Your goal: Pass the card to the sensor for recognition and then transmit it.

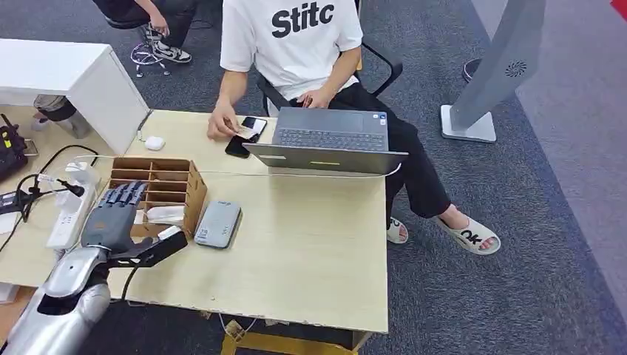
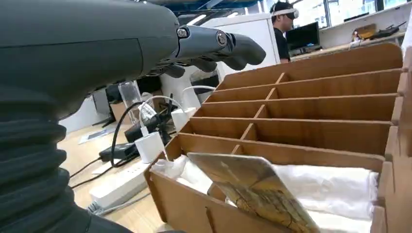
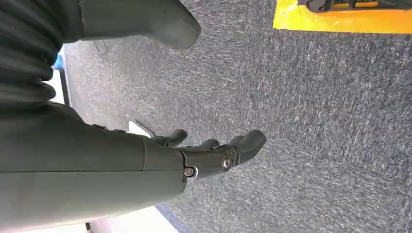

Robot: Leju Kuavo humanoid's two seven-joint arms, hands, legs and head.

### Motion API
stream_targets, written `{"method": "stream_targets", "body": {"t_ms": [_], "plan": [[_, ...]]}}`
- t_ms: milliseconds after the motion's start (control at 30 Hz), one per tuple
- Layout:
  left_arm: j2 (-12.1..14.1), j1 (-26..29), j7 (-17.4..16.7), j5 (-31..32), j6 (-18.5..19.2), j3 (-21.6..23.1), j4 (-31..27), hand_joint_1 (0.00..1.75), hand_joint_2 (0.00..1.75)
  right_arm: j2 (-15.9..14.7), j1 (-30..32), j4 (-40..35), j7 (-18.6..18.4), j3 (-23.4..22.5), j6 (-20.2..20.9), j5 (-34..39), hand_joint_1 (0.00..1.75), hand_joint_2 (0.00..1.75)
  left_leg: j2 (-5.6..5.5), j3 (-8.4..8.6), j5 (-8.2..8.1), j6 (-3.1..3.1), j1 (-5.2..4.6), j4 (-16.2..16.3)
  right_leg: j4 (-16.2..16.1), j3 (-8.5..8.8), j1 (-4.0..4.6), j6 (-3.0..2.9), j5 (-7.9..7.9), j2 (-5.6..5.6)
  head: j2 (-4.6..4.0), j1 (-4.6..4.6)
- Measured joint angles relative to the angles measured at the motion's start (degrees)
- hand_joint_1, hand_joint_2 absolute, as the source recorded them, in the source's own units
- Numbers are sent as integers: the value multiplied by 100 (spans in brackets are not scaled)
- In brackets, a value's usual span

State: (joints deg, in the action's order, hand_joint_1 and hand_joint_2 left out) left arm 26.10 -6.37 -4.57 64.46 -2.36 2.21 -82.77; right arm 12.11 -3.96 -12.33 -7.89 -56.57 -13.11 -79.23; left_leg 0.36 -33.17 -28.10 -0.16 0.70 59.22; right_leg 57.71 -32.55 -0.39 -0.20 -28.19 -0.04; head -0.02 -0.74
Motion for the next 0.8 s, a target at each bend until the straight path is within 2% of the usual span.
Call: {"method": "stream_targets", "body": {"t_ms": [100,133,167,200,233,267,300,800], "plan": [[-28,-33,31,18,0,4,112,2,175,0,0,2,11,0,0,-7,0,175,2,0,0,0,0,0,0,-1,0,0,0,2,0,0],[-37,-44,46,20,-2,7,147,7,175,0,-1,2,18,0,0,-7,0,175,1,0,0,0,0,0,0,-1,0,0,0,2,0,0],[-42,-47,55,22,-2,7,169,14,175,0,-3,0,20,0,0,-7,0,175,1,0,0,0,0,0,0,-1,0,0,0,2,0,0],[-46,-47,57,24,-4,9,186,38,175,0,-3,2,22,0,0,-9,0,175,2,0,0,0,0,0,0,-1,0,0,0,2,0,0],[-57,-47,57,26,-4,9,201,38,175,0,-1,2,28,0,0,-9,0,175,1,0,0,0,0,0,0,-1,1,0,0,2,0,0],[-63,-47,61,29,-11,9,212,152,175,0,-1,2,31,0,0,-9,0,175,1,0,0,0,0,0,0,-1,0,0,0,2,0,0],[-70,-47,74,31,-20,9,230,175,175,0,-3,2,31,0,0,-11,0,175,1,0,0,0,0,0,0,-1,0,0,0,2,0,0],[-90,-45,234,15,-155,57,271,175,175,0,-3,2,81,0,2,-35,0,175,1,0,0,0,0,0,0,0,0,0,0,2,0,0]]}}
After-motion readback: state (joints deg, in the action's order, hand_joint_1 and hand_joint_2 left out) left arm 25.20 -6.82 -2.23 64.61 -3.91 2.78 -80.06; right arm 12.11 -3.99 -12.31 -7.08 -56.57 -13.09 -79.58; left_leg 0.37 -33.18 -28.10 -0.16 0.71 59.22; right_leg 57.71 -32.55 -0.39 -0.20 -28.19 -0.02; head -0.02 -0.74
